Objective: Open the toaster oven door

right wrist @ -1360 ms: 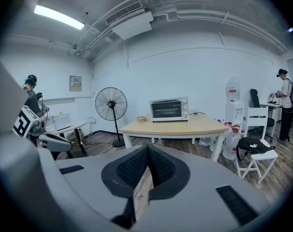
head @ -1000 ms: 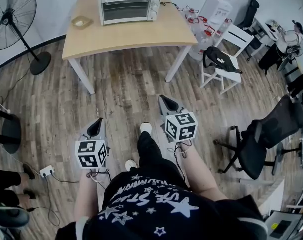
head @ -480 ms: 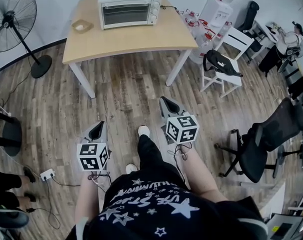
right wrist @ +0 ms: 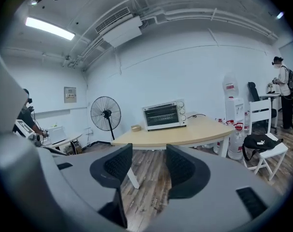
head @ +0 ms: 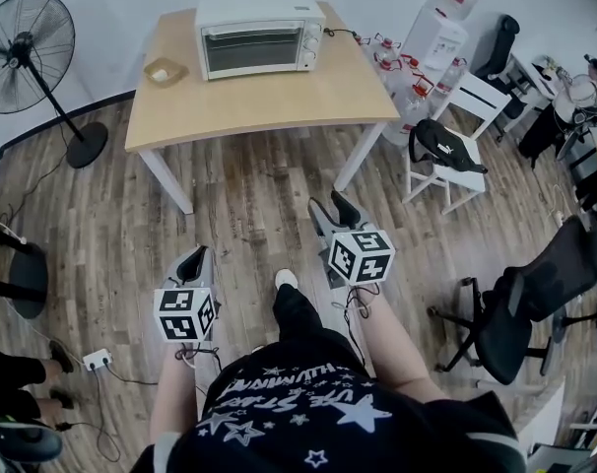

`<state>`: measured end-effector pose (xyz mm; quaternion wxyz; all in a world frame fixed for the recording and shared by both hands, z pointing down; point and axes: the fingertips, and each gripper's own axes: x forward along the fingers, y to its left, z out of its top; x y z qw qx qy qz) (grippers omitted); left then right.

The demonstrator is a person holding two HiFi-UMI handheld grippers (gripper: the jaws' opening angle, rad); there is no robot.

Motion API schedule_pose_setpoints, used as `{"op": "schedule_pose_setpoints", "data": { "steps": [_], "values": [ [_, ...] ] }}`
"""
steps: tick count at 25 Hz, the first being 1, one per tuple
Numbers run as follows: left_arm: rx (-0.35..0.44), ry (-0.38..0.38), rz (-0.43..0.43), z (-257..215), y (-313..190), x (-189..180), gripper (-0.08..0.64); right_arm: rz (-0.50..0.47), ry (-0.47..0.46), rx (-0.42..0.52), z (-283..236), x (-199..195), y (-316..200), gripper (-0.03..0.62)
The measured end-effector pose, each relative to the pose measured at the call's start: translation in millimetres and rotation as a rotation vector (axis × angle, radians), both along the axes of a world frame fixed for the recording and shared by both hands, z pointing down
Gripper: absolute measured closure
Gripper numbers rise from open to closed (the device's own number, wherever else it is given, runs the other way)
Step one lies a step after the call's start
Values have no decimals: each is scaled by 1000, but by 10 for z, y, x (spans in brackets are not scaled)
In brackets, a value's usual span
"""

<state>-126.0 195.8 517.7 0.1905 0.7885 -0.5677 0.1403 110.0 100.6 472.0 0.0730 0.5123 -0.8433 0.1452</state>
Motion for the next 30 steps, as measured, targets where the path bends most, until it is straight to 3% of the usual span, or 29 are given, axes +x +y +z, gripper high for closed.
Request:
{"op": "schedule_pose_setpoints", "data": {
  "steps": [4,18,30],
  "values": [
    [-2,-9,-13,-43,-468,11,537,13,-26,-29,33,40,-553,341],
    [16,-44,-110,-253,-2018,188,537,-74,-77,-63,-49,226,-2329,331],
    [9,-62,-189,-291,-2558,134,538,-126,-108,-115,15,190,-3017,331]
  ]
}}
